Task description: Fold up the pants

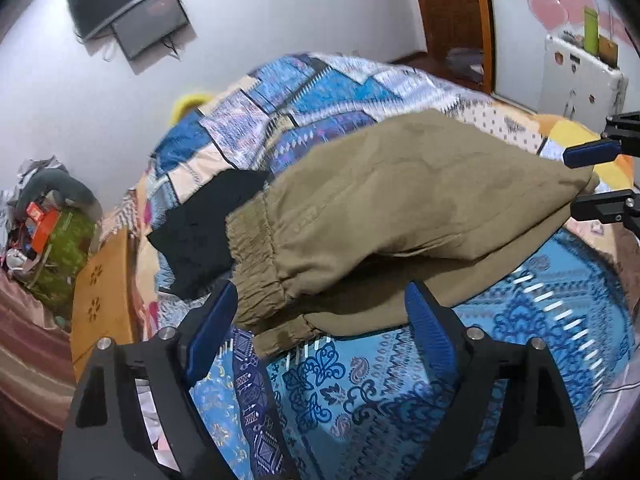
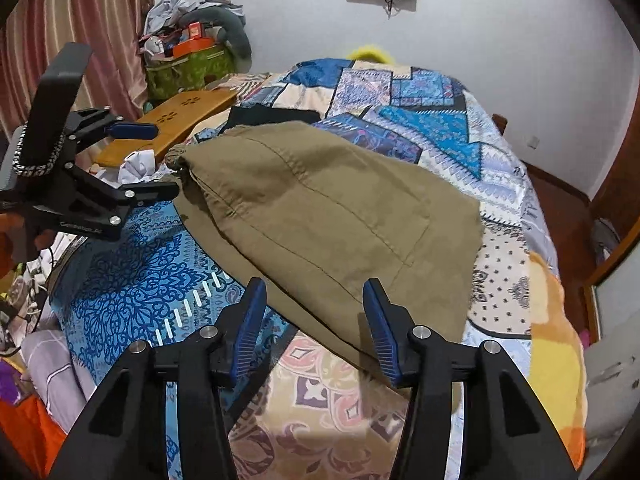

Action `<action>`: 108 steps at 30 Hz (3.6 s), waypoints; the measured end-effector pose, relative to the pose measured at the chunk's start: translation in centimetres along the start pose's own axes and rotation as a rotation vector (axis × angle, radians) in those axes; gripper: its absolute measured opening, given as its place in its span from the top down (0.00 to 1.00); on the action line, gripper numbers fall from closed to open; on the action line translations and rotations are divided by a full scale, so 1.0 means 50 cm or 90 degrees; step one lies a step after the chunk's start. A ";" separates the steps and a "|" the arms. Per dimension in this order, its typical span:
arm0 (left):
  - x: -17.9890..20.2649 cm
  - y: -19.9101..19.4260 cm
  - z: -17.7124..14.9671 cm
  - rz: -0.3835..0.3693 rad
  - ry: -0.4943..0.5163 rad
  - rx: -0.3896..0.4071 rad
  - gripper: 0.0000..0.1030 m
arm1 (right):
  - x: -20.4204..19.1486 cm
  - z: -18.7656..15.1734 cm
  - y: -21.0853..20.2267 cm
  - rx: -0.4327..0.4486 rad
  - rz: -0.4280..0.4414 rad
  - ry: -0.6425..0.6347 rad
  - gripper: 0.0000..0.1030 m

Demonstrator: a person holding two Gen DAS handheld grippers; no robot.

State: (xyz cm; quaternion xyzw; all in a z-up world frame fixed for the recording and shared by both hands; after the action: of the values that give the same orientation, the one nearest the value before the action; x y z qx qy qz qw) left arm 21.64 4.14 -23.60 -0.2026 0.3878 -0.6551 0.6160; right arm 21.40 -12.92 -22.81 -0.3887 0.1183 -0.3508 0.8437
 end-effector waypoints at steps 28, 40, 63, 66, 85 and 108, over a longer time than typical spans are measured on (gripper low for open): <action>-0.029 -0.008 -0.048 -0.065 -0.089 -0.032 0.87 | 0.014 -0.009 0.010 -0.014 0.072 0.077 0.54; -0.147 0.019 0.003 -0.116 -0.292 -0.046 0.33 | 0.082 -0.025 0.054 -0.031 0.042 0.218 0.54; -0.132 0.059 -0.090 -0.082 -0.325 -0.091 0.52 | 0.112 -0.105 0.024 -0.032 0.029 0.240 0.57; -0.136 0.064 -0.095 -0.073 -0.334 -0.084 0.43 | 0.113 -0.106 0.022 -0.030 0.032 0.242 0.57; -0.252 0.019 0.060 -0.012 -0.333 -0.009 0.07 | 0.213 0.009 -0.024 0.034 -0.019 0.221 0.40; -0.257 0.276 0.101 -0.065 -0.326 -0.133 0.07 | 0.424 0.132 0.305 -0.083 0.003 0.192 0.39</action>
State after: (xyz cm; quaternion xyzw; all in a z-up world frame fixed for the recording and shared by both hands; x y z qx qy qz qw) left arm 36.41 16.06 -28.21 -0.4436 0.2743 -0.5689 0.6358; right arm 47.55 -16.73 -28.12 -0.3852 0.2673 -0.3949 0.7901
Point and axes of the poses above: each gripper's, at about its wrist camera, not at the fingertips, and y roughly the way its jaws point, x to its right, z to its top, the point moved 5 cm from there along y, roughly the way its jaws point, and after that the axes turned 7 degrees about -y, right-handed, at the moved point
